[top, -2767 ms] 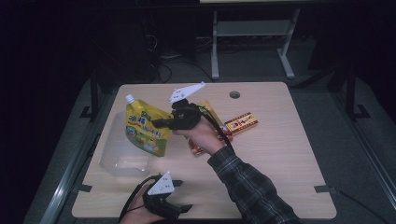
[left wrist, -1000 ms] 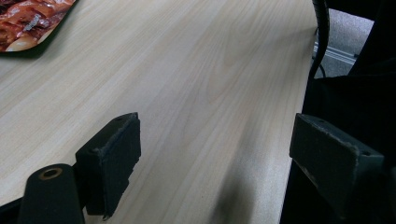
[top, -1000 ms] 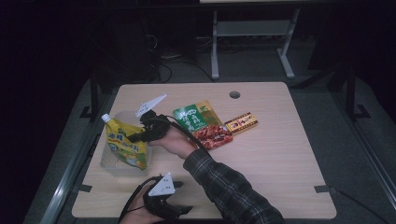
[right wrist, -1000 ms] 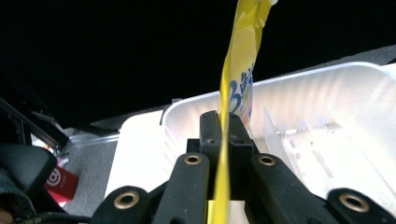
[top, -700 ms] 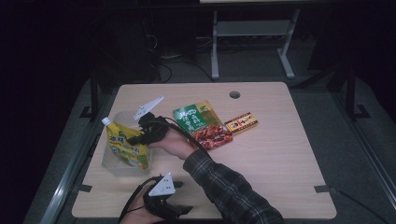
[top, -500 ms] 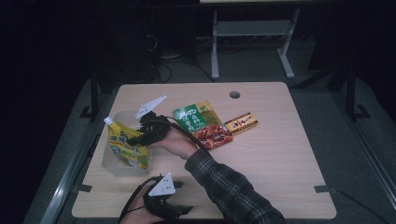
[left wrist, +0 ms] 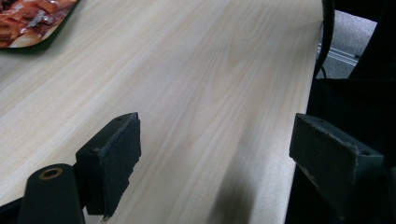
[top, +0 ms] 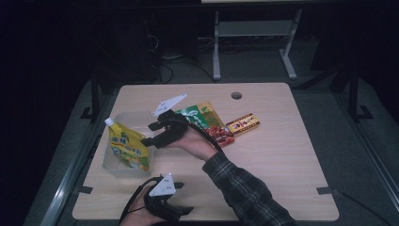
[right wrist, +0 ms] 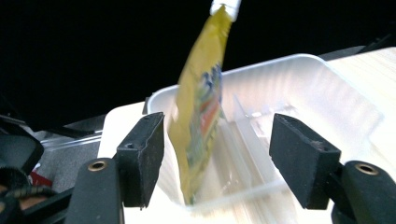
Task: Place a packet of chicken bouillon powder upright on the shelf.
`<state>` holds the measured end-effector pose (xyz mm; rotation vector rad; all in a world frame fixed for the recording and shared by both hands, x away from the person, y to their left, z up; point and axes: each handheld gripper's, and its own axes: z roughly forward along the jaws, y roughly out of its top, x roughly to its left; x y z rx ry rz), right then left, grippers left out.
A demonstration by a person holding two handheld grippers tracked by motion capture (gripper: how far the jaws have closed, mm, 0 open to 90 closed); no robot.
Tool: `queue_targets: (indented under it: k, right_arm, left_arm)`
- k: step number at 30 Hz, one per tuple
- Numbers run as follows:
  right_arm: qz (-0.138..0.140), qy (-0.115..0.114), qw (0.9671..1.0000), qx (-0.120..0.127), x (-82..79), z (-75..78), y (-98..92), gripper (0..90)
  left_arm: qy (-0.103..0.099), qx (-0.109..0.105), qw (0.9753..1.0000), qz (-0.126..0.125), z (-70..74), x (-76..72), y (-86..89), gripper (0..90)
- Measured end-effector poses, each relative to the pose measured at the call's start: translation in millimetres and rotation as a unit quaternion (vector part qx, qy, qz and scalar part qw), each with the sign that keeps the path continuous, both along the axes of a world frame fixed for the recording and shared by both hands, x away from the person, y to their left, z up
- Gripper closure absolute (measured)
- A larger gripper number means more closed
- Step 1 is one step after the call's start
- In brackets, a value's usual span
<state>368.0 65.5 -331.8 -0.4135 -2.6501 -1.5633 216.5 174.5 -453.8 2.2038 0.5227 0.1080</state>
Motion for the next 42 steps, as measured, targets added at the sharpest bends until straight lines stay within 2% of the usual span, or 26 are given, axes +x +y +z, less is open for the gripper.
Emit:
queue_targets:
  k: [5,10,15,17,20,23,26,28,32,36,38,40,42]
  right_arm:
    - [-0.018,-0.003,0.9998,0.001,-2.4,-2.1,-25.7,33.8]
    - [-0.054,-0.007,0.9985,-0.006,-6.4,-6.4,-54.7,32.4]
    - [-0.09,-0.013,0.9958,-0.015,-11.7,-15.6,-86.3,32.2]
    - [-0.11,-0.017,0.9935,-0.024,-14.7,-22.1,-102.8,31.6]
    - [-0.13,-0.016,0.9911,-0.023,-18.4,-29.4,-121.4,31.1]
    - [-0.155,-0.01,0.9877,-0.021,-24.7,-39.3,-144.2,30.7]
    - [-0.176,-0.008,0.9837,-0.034,-29.2,-50.4,-165.9,29.5]
    - [-0.194,-0.005,0.9799,-0.046,-32.5,-57.8,-179.9,28.7]
    - [-0.225,0.002,0.9731,-0.052,-38.3,-73.6,-207.7,28.3]
    - [-0.248,0.011,0.9668,-0.06,-45.8,-84.8,-229.8,27.5]
    - [-0.26,0.01,0.9627,-0.072,-49.8,-90.8,-238.3,27.3]
    - [-0.268,0.021,0.9598,-0.08,-51.6,-97.4,-246.1,26.4]
    - [-0.282,0.023,0.9553,-0.086,-54.2,-101.2,-252.8,26.4]
  left_arm:
    - [0.0,-0.001,1.0,0.005,-0.3,1.8,0.9,16.3]
    - [-0.001,-0.001,1.0,0.006,-0.4,4.5,0.6,16.3]
    - [0.002,-0.004,1.0,0.007,-0.7,9.1,0.0,16.3]
    - [0.001,-0.001,1.0,0.004,-0.5,10.0,-0.5,16.3]
    - [0.001,-0.001,1.0,0.004,-0.8,8.8,-1.0,16.3]
    - [-0.002,0.001,1.0,0.004,-0.9,8.2,-1.4,16.3]
    - [-0.004,0.004,1.0,0.005,-1.0,9.3,-1.9,16.3]
    - [0.0,0.001,0.9999,0.011,-0.9,9.4,-2.2,16.3]
    - [-0.004,0.005,0.9999,0.008,0.9,12.8,-1.7,16.3]
    - [-0.005,0.003,1.0,0.007,1.4,17.3,-2.3,16.3]
    - [-0.005,-0.002,1.0,0.006,2.2,18.0,-2.4,16.3]
    - [-0.007,-0.001,1.0,0.005,2.8,18.7,-2.0,16.3]
    - [-0.01,0.003,0.9999,0.002,3.6,20.4,-2.2,16.3]
